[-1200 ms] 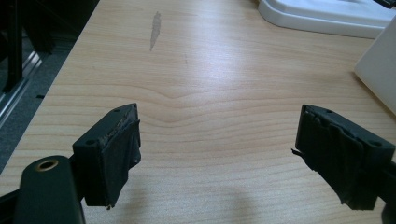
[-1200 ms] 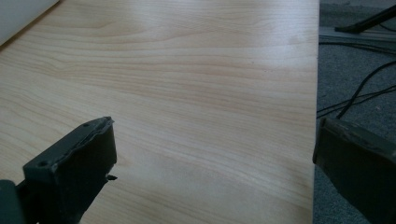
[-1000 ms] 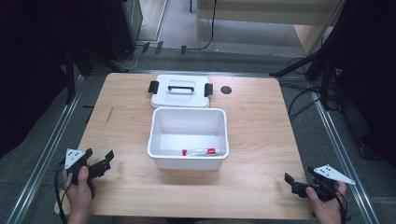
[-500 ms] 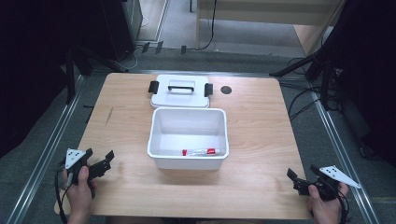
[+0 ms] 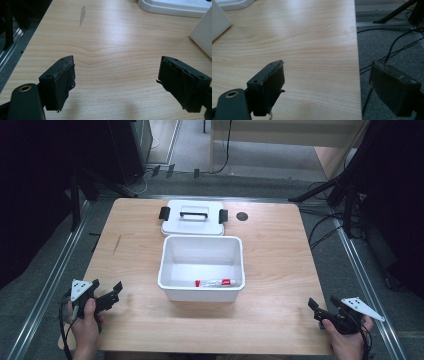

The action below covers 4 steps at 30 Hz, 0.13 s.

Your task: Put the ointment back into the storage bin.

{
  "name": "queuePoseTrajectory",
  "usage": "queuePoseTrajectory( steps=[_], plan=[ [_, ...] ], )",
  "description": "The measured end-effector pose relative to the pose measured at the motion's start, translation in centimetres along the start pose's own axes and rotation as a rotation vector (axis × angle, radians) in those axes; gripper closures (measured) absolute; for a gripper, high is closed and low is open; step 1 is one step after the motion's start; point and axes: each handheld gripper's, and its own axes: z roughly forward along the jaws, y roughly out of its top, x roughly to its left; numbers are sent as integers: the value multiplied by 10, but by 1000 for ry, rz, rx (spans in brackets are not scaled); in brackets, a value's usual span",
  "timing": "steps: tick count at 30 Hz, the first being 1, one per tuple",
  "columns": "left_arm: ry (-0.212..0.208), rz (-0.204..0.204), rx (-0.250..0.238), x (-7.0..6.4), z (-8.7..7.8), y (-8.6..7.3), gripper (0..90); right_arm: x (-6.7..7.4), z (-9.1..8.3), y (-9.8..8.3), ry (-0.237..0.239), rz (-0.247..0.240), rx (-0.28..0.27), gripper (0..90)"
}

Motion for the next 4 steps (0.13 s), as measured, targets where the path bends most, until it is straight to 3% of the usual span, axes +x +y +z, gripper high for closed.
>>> queuePoseTrajectory(
  steps=[3,4],
  plan=[
    [0,-1,0,0,0,0,147,0,0,0,5,-8,8,157],
    [1,-1,-1,0,0,0,147,3,2,2,-5,-17,45,178]
  ],
)
